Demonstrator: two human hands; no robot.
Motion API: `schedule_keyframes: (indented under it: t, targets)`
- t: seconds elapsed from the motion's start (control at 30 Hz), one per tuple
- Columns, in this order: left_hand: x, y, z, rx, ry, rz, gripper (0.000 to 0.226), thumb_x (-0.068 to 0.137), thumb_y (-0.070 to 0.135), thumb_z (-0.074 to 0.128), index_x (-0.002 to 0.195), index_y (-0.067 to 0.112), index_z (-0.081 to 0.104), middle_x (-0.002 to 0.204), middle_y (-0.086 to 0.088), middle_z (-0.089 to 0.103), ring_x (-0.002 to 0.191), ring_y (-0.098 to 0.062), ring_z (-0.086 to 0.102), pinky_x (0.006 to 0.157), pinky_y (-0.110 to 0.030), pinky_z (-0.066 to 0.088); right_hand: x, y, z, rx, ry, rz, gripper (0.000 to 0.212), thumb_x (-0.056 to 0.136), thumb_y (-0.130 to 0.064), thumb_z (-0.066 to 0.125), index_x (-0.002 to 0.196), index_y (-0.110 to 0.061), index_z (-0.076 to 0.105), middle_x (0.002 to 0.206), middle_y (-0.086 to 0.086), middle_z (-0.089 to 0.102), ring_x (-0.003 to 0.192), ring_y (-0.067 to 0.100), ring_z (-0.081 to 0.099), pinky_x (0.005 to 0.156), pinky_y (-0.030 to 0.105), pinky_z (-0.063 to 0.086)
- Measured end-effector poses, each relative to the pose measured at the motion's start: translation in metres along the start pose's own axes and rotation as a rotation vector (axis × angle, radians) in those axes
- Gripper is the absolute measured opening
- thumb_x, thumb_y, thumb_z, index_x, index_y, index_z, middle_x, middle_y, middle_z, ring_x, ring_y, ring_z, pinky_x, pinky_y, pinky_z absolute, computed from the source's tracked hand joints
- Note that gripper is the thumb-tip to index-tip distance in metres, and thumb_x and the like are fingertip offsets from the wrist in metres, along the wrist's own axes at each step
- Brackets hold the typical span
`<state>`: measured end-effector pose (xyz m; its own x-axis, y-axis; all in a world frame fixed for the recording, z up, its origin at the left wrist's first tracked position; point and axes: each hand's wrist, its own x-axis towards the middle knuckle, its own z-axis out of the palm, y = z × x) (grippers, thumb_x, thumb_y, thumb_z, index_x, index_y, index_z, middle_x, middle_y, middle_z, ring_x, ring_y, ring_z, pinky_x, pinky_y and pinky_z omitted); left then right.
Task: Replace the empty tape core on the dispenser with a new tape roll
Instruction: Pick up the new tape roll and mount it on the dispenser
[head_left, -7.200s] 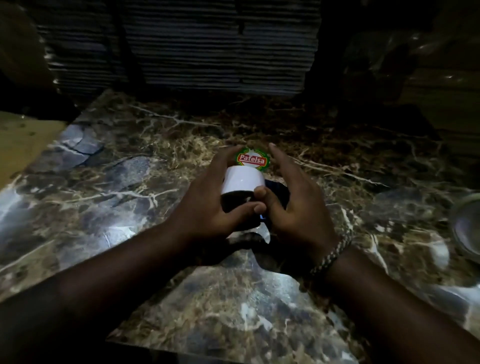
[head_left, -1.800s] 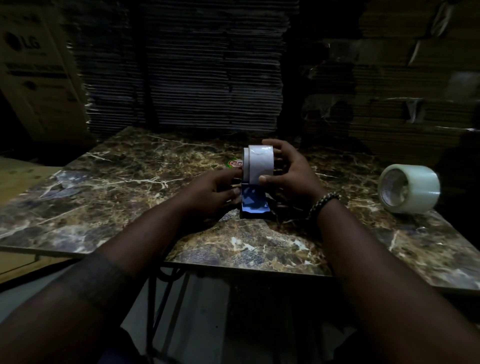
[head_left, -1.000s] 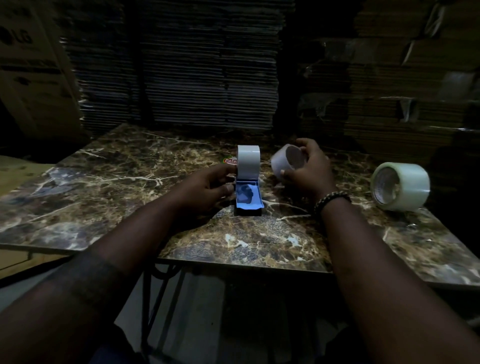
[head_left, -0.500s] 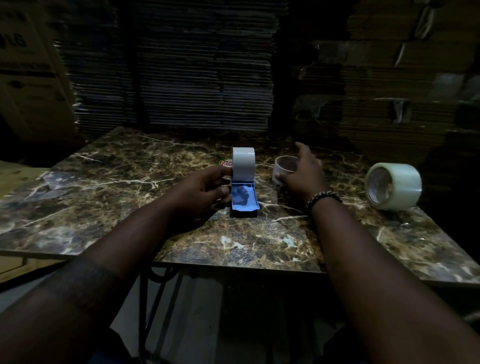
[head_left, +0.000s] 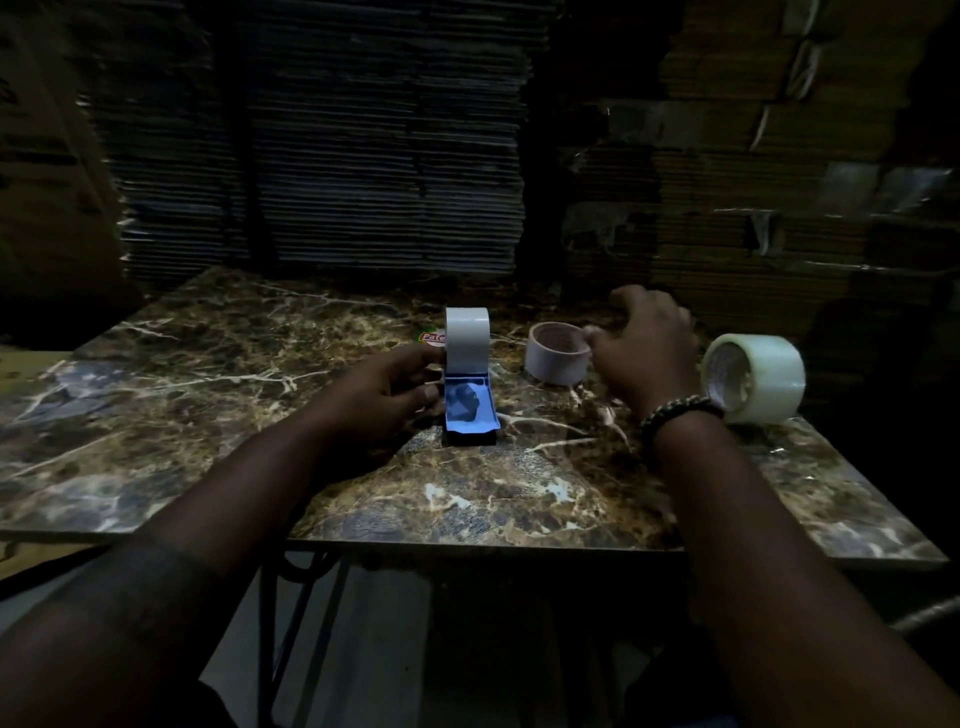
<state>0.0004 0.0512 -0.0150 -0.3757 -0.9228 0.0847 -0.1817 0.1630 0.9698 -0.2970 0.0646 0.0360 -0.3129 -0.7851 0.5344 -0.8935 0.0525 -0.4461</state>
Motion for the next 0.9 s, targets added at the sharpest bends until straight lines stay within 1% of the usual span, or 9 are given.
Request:
schedule_keyframes:
  t: [0.1, 0.2, 0.3, 0.43, 0.53, 0.63, 0.73, 0.8, 0.9]
  targets:
    - [-0.001, 0.003, 0.003, -0.011, 0.007, 0.000, 0.045, 0.106, -0.006, 0.055, 0.119, 0.034, 0.071, 0.123, -0.002, 0.078, 0.111, -0.016, 0.077, 0.078, -0.024, 0.061, 0.002, 0.022, -0.033, -0.079, 0.057, 0.004, 0.043, 0.083, -0.043, 0.068, 0.119, -0.020, 0.068, 0.122, 0.014, 0.066, 0.115, 0.037, 0.059, 0.096, 0.051, 0.051]
    - [-0.001, 0.005, 0.002, 0.015, -0.005, 0.015, 0.056, 0.106, -0.003, 0.057, 0.108, 0.051, 0.073, 0.131, -0.001, 0.075, 0.117, -0.020, 0.075, 0.091, -0.038, 0.062, -0.002, 0.048, -0.067, -0.085, 0.184, 0.040, 0.036, 0.085, -0.036, 0.071, 0.114, -0.015, 0.069, 0.117, 0.017, 0.067, 0.112, 0.038, 0.061, 0.093, 0.054, 0.053]
    - [-0.002, 0.005, 0.003, -0.007, -0.002, 0.004, 0.054, 0.106, -0.004, 0.057, 0.110, 0.047, 0.073, 0.128, -0.001, 0.076, 0.117, -0.021, 0.076, 0.094, -0.040, 0.063, -0.009, 0.082, -0.095, -0.055, 0.249, 0.154, 0.047, 0.082, -0.036, 0.077, 0.121, -0.012, 0.067, 0.121, 0.021, 0.067, 0.113, 0.040, 0.062, 0.094, 0.051, 0.053]
    - [-0.003, 0.004, 0.004, -0.025, -0.004, -0.002, 0.046, 0.106, -0.004, 0.056, 0.120, 0.037, 0.071, 0.127, -0.004, 0.077, 0.117, -0.023, 0.075, 0.093, -0.039, 0.063, -0.030, 0.109, -0.103, 0.021, 0.082, 0.380, 0.078, 0.075, -0.046, 0.083, 0.138, -0.013, 0.051, 0.136, 0.020, 0.060, 0.123, 0.040, 0.058, 0.099, 0.053, 0.051]
    - [-0.004, 0.006, 0.005, -0.023, -0.004, 0.001, 0.046, 0.106, -0.005, 0.055, 0.121, 0.035, 0.068, 0.130, -0.005, 0.075, 0.117, -0.021, 0.075, 0.093, -0.037, 0.063, -0.046, 0.112, -0.097, 0.078, -0.043, 0.458, 0.086, 0.070, -0.048, 0.087, 0.138, -0.013, 0.048, 0.131, 0.020, 0.062, 0.115, 0.039, 0.062, 0.088, 0.048, 0.055]
    - [-0.006, 0.010, 0.003, 0.020, -0.011, 0.018, 0.045, 0.106, -0.005, 0.056, 0.120, 0.036, 0.068, 0.129, -0.004, 0.075, 0.114, -0.017, 0.075, 0.086, -0.032, 0.062, -0.052, 0.110, -0.087, 0.143, -0.107, 0.470, 0.082, 0.065, -0.045, 0.091, 0.130, -0.014, 0.052, 0.121, 0.016, 0.065, 0.105, 0.035, 0.065, 0.076, 0.039, 0.051]
    - [-0.007, 0.011, 0.004, 0.027, -0.003, 0.018, 0.045, 0.106, -0.006, 0.055, 0.120, 0.035, 0.067, 0.128, -0.003, 0.075, 0.108, -0.010, 0.076, 0.081, -0.025, 0.062, -0.051, 0.114, -0.079, 0.167, -0.139, 0.480, 0.071, 0.067, -0.033, 0.093, 0.123, -0.012, 0.056, 0.111, 0.012, 0.066, 0.100, 0.032, 0.064, 0.074, 0.039, 0.051]
    - [-0.006, 0.008, 0.006, -0.026, 0.009, 0.012, 0.044, 0.105, -0.009, 0.053, 0.120, 0.029, 0.069, 0.124, -0.005, 0.075, 0.103, -0.007, 0.078, 0.077, -0.020, 0.062, -0.047, 0.119, -0.079, 0.176, -0.163, 0.508, 0.063, 0.067, -0.028, 0.093, 0.119, -0.013, 0.060, 0.104, 0.009, 0.069, 0.091, 0.028, 0.066, 0.070, 0.042, 0.057]
    - [-0.005, 0.005, 0.007, -0.075, 0.012, -0.007, 0.044, 0.105, -0.010, 0.053, 0.121, 0.027, 0.071, 0.122, -0.006, 0.078, 0.109, -0.013, 0.078, 0.082, -0.023, 0.062, -0.040, 0.127, -0.082, 0.171, -0.221, 0.533, 0.052, 0.068, -0.020, 0.093, 0.113, -0.013, 0.067, 0.095, 0.009, 0.072, 0.085, 0.028, 0.068, 0.068, 0.041, 0.058]
